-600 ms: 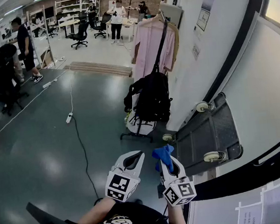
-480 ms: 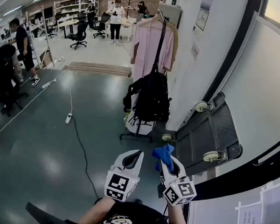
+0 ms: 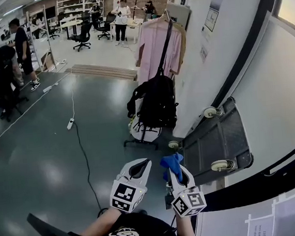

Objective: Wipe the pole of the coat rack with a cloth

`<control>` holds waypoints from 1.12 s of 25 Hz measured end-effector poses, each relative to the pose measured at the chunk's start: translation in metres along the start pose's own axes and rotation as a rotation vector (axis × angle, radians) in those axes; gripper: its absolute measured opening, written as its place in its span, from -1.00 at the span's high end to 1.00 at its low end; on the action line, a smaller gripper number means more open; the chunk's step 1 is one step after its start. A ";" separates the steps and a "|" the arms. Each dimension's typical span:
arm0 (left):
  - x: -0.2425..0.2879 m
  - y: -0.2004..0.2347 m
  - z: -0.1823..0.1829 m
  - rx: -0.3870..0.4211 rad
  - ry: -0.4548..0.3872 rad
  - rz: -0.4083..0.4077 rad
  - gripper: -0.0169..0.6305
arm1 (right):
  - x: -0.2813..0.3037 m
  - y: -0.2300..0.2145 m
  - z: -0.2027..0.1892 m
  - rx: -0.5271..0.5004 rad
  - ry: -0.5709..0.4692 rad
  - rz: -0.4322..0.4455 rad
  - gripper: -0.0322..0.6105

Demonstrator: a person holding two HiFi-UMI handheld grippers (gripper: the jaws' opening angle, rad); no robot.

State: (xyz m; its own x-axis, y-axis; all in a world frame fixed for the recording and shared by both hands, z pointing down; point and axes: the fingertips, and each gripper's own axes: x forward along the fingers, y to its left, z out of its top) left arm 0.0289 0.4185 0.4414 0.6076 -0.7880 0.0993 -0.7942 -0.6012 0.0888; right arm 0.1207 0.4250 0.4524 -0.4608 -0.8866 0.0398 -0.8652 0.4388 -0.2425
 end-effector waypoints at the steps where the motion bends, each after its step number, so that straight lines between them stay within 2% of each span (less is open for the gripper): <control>1: 0.003 -0.002 0.000 -0.003 0.001 0.001 0.93 | -0.001 -0.004 0.000 0.006 0.001 -0.001 0.64; 10: 0.027 -0.010 -0.009 0.004 0.023 0.046 0.93 | -0.005 -0.042 -0.014 0.060 0.036 0.025 0.64; 15: 0.050 0.008 -0.012 0.021 0.044 0.063 0.93 | 0.021 -0.061 -0.028 0.094 0.071 0.032 0.64; 21: 0.106 0.062 -0.007 0.002 0.029 0.043 0.93 | 0.097 -0.088 -0.020 0.089 0.073 0.012 0.64; 24: 0.129 0.101 0.009 0.010 0.010 0.033 0.93 | 0.149 -0.090 -0.003 0.042 0.061 0.028 0.64; 28: 0.155 0.148 0.023 -0.002 0.010 -0.016 0.93 | 0.205 -0.094 0.019 0.001 0.028 0.000 0.64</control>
State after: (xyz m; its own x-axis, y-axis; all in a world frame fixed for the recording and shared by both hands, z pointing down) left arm 0.0052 0.2039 0.4471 0.6200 -0.7772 0.1077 -0.7846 -0.6131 0.0922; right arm 0.1115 0.1990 0.4649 -0.4664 -0.8820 0.0672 -0.8649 0.4388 -0.2439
